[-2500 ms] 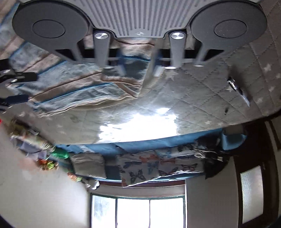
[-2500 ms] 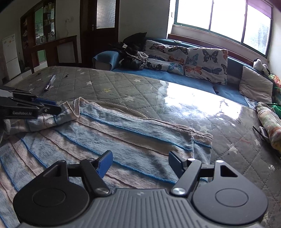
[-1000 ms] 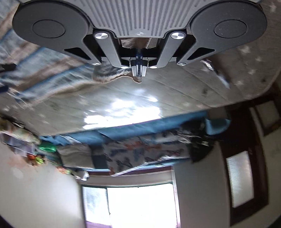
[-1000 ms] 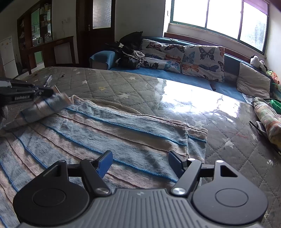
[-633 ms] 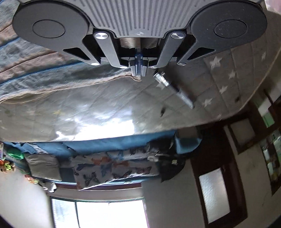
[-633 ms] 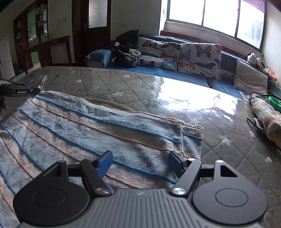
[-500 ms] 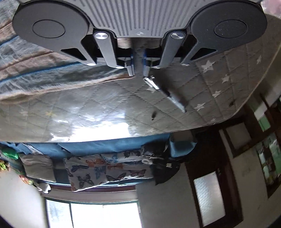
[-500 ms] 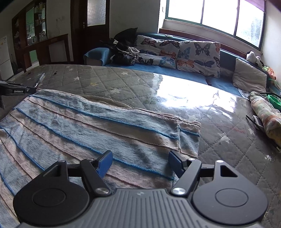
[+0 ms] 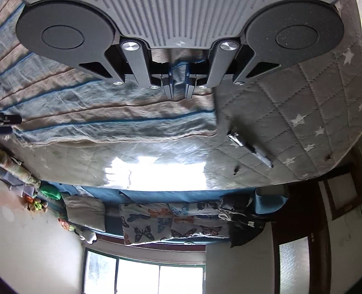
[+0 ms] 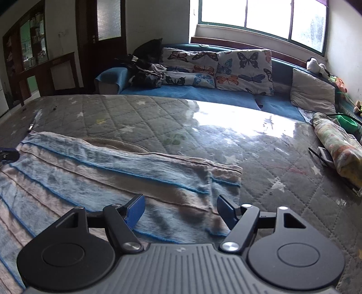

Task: Fold towel

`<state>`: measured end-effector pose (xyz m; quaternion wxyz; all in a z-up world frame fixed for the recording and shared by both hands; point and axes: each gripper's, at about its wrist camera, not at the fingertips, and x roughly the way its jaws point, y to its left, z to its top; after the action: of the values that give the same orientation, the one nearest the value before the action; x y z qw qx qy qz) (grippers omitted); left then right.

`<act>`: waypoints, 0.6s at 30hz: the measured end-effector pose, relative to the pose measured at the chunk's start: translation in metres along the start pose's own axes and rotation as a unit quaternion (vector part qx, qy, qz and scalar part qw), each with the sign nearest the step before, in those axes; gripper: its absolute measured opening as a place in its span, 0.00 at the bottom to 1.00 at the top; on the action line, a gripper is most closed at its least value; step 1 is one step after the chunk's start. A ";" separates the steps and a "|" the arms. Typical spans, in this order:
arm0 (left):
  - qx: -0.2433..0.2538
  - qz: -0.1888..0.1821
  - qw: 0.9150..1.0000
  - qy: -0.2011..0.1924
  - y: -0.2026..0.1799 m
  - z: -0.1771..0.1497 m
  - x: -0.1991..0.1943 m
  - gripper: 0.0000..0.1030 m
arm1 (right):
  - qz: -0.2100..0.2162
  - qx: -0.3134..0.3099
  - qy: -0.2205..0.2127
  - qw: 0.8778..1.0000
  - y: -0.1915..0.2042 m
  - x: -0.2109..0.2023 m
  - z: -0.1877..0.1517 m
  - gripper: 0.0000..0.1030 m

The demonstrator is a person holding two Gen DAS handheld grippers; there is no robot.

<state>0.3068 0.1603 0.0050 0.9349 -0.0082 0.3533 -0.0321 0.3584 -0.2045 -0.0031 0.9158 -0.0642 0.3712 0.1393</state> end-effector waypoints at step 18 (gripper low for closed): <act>0.015 -0.035 0.999 0.006 -0.019 -0.006 -0.007 0.14 | 0.022 0.005 -0.012 1.000 -0.005 0.003 0.009 0.69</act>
<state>0.2970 0.1422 0.0059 0.9309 -0.0064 0.3583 -0.0700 0.3678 -0.2064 0.0019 0.9174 -0.0495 0.3620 0.1579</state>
